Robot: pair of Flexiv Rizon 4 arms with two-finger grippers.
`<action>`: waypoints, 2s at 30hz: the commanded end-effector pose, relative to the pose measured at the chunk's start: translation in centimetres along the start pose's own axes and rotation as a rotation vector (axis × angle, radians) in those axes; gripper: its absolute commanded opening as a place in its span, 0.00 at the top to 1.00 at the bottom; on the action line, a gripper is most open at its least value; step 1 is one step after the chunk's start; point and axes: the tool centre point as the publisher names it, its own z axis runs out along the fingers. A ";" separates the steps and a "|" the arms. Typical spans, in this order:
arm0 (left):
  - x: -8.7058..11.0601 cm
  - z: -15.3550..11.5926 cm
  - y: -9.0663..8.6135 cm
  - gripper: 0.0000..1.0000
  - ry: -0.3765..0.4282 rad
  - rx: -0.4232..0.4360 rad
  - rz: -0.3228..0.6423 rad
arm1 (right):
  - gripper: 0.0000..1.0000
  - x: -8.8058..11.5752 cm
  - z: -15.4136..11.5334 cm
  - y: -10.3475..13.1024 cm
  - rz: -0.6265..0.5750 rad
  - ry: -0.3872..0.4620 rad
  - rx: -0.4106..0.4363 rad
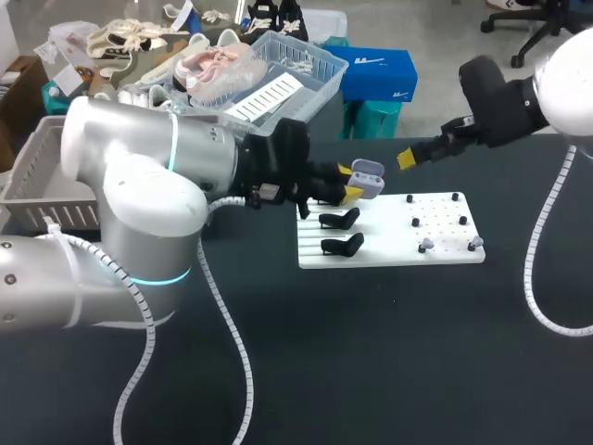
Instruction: Pick up each earbud case from the left stands, insert the matching earbuds, close the lid, and place the case in the box.
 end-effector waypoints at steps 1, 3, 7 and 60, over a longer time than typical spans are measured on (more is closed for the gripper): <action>0.2 -1.3 0.4 1.00 -0.170 0.015 0.014 | 0.00 2.3 -3.3 1.4 0.009 -0.019 0.142; -0.2 -1.4 0.4 1.00 -0.207 0.005 0.025 | 0.00 3.1 -3.9 1.4 0.012 -0.013 0.169; -0.7 -1.6 0.3 1.00 -0.264 -0.003 0.054 | 0.00 4.6 -4.7 1.1 0.026 0.009 0.218; -1.5 0.6 -1.3 1.00 -0.382 -0.014 0.104 | 0.00 14.5 -2.7 -5.9 0.036 0.293 0.411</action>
